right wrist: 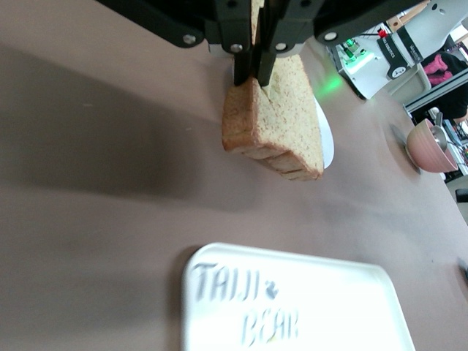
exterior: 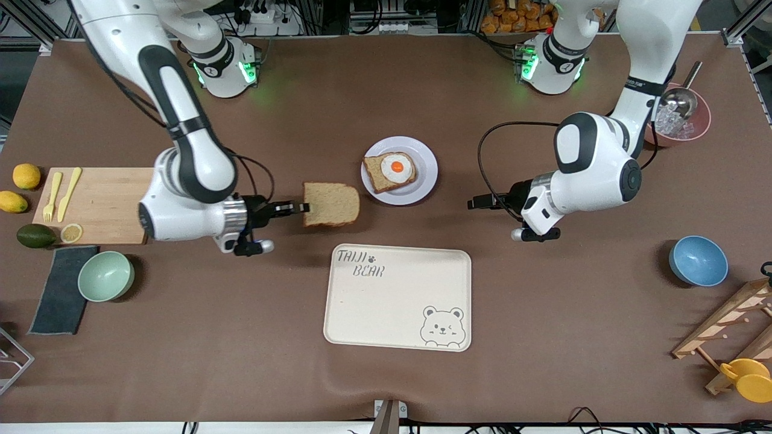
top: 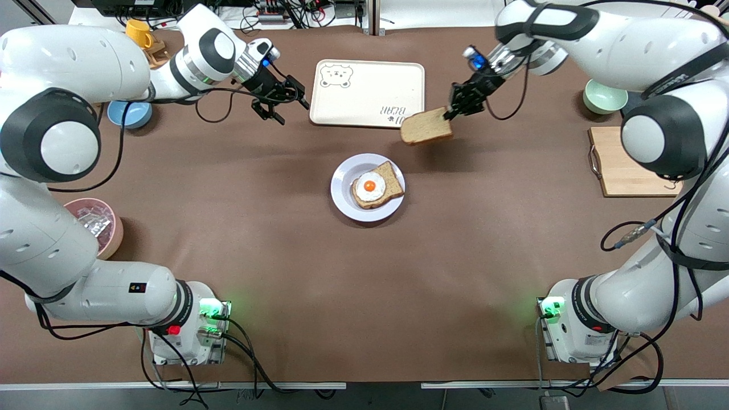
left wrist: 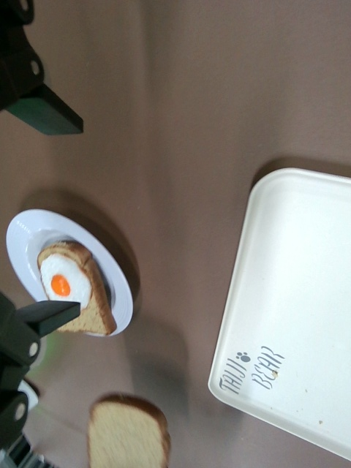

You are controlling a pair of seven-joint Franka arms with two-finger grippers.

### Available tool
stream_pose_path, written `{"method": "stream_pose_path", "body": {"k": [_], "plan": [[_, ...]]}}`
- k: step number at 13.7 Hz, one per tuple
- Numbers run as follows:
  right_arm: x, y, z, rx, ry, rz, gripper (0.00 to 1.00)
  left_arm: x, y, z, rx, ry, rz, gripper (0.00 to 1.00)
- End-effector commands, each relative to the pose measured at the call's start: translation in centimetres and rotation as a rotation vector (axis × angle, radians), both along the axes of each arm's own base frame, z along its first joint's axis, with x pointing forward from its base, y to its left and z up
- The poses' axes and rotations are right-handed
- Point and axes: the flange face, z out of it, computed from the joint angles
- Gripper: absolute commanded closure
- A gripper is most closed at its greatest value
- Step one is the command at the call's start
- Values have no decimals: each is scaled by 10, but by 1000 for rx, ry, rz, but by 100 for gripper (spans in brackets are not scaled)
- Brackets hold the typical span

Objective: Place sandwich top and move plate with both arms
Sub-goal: 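Lift the bread slice and carry it over the egg plate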

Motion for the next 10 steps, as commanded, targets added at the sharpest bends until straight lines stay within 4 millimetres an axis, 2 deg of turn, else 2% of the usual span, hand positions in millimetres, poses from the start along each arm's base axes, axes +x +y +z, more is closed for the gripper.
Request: {"method": "stream_pose_path", "body": {"k": [1, 2, 3, 5, 6, 9, 10], "plan": [[-21, 22, 4, 14, 21, 4, 100, -22, 5, -1, -17, 20, 13, 0], [-33, 37, -1, 22, 34, 14, 100, -26, 6, 0, -14, 21, 12, 0], [-42, 45, -7, 14, 39, 21, 100, -32, 8, -1, -7, 23, 10, 0], [-55, 59, -6, 10, 38, 47, 100, -40, 14, -7, -12, 8, -30, 0], [-66, 73, -7, 11, 40, 63, 100, -42, 17, -8, -19, 12, -22, 0], [-90, 108, -13, 23, 26, 53, 100, -49, 14, -16, -21, 17, -18, 0], [-93, 113, -14, 23, 23, 56, 100, -52, 10, -16, -25, 20, -22, 0]]}}
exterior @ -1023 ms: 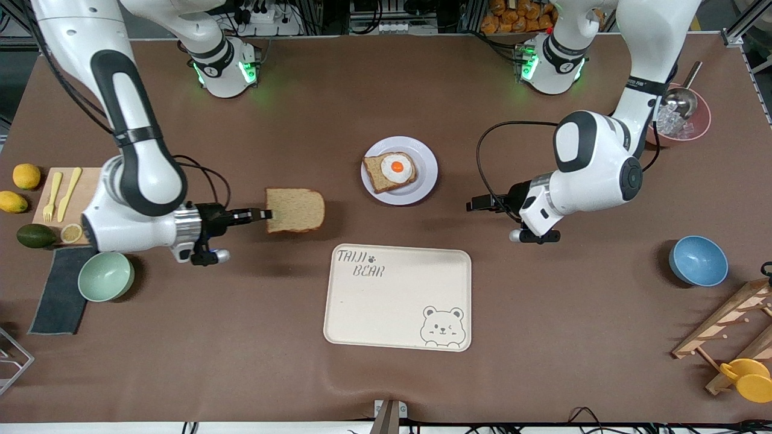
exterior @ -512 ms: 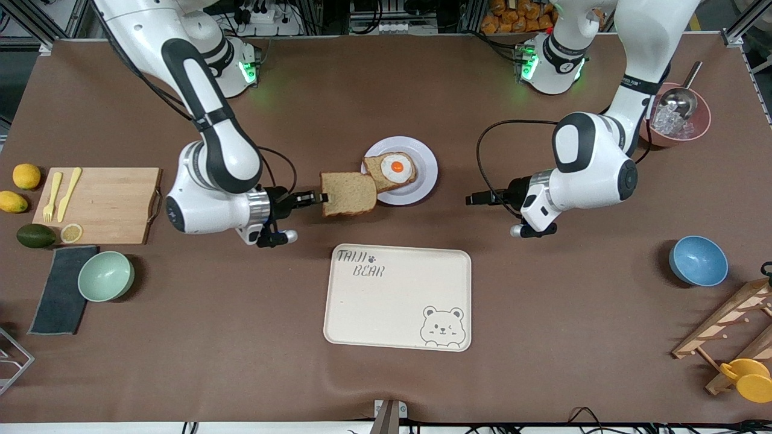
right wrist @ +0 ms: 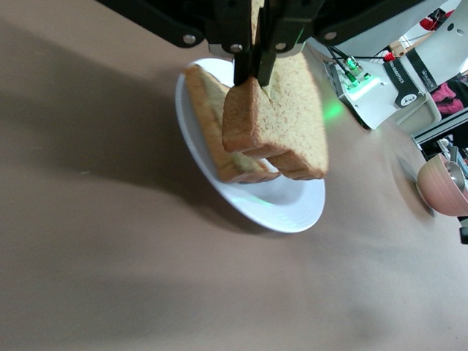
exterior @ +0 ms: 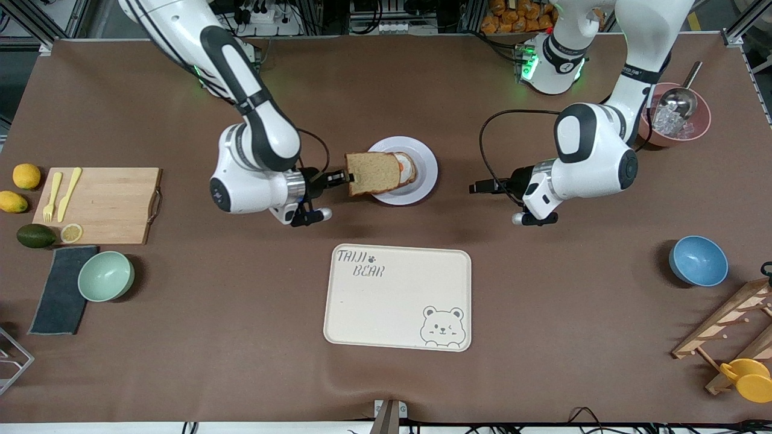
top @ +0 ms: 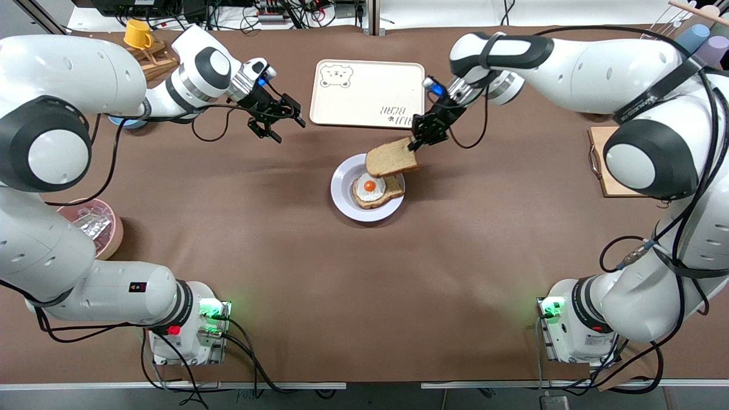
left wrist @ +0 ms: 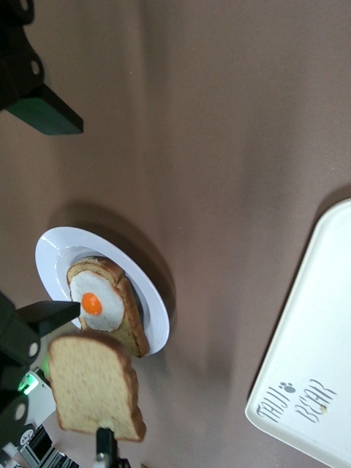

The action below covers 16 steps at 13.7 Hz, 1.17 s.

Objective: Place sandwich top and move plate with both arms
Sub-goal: 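Lower the bread onto the egg slice and open the right gripper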

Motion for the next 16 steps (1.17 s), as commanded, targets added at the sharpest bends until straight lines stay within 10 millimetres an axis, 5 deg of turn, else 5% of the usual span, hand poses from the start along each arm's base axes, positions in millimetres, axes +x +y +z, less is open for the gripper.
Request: {"method": "stream_pose_path", "body": {"k": [1, 8, 11, 14, 16], "plan": [[-20, 11, 5, 3, 0, -11, 100, -14, -10, 4, -20, -19, 2, 0], [-45, 41, -24, -29, -25, -41, 100, -13, -10, -6, -33, -14, 34, 0], [-48, 43, -29, -26, -7, -56, 73, -16, -19, -9, -53, -18, 38, 0], [-47, 41, -34, -32, -1, -59, 68, -16, -21, -14, -58, -12, 48, 0], [-45, 39, -34, -30, 1, -63, 43, -16, -21, -16, -66, -25, 47, 0]]}}
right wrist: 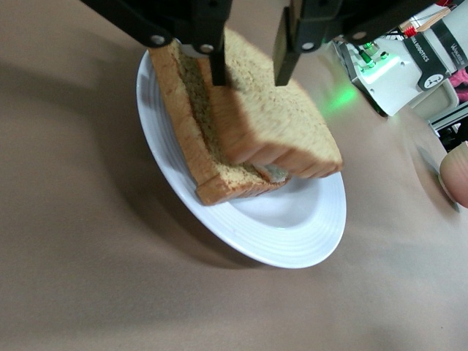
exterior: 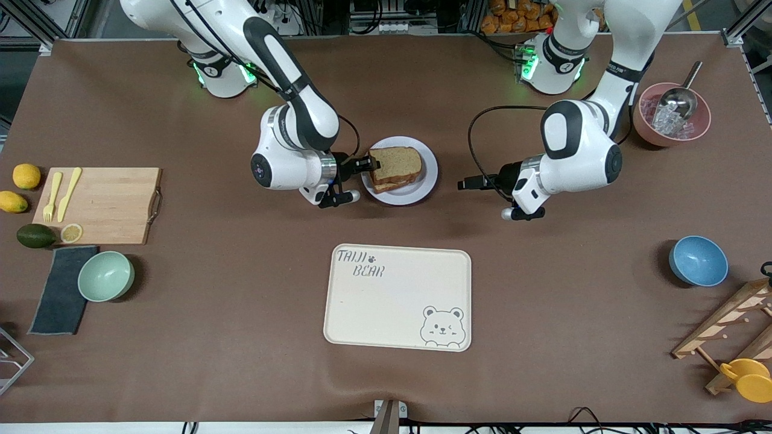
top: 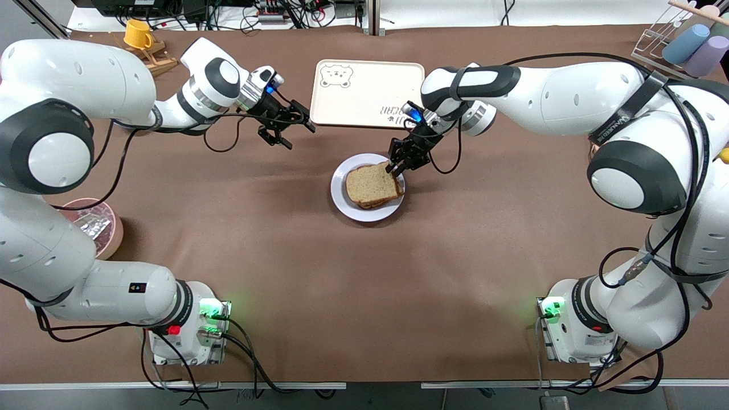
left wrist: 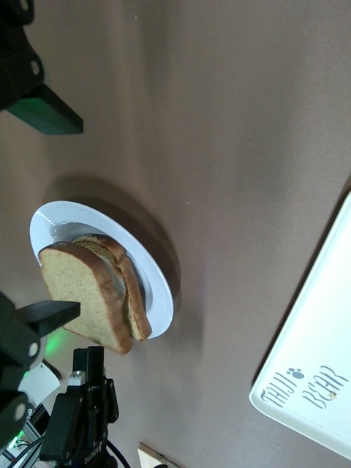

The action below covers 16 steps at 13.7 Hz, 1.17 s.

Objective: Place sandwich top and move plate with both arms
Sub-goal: 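Lower the bread onto the egg slice and open the right gripper, then withdraw the right gripper while the left gripper grasps the plate rim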

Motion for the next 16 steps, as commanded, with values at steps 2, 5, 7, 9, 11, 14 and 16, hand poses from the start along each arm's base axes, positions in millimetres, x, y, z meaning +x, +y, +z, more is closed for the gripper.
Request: {"method": "stream_pose_path", "body": {"k": [2, 5, 7, 9, 11, 14, 16], "plan": [[15, -15, 6, 15, 7, -58, 40, -7, -2, -11, -55, -19, 29, 0], [51, -51, 17, 40, 25, -78, 38, -19, 0, -31, -142, -42, 17, 0], [69, -76, 23, 40, 25, -95, 37, -26, -2, -49, -184, -54, -2, 0], [82, -104, 26, 28, 28, -98, 37, -33, 0, -64, -200, -72, -53, 0], [105, -146, 36, 1, 24, -71, 37, -41, -3, -76, -217, -83, -107, 0], [135, -213, 55, -42, 24, -45, 38, -50, -11, -88, -248, -89, -155, 0], [146, -249, 65, -62, 28, -43, 38, -62, -17, -98, -313, -117, -138, 0]]}}
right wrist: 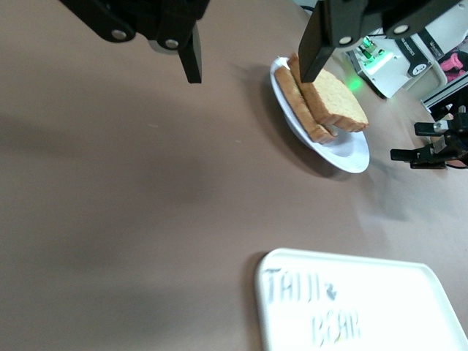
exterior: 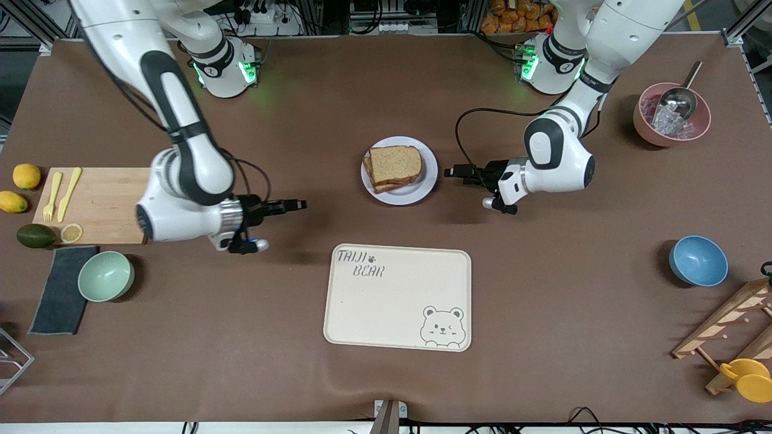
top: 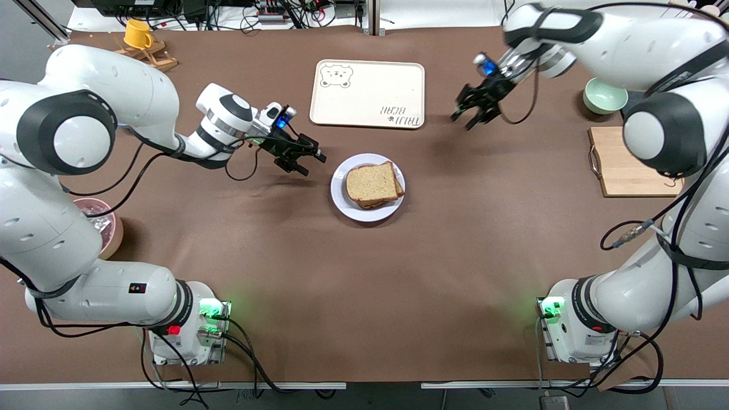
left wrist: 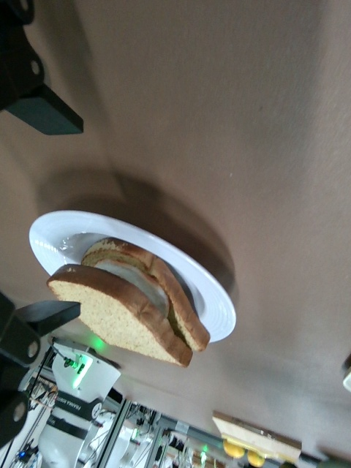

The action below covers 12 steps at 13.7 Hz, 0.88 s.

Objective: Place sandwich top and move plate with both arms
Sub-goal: 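Withdraw the right gripper while the left gripper grasps the plate rim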

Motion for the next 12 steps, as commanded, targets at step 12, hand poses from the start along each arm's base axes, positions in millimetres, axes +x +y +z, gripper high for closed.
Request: {"method": "stream_pose_path", "body": {"k": [12], "plan": [[63, -194, 118, -310, -184, 141, 37, -41, -33, -42, -141, -60, -26, 0]]}}
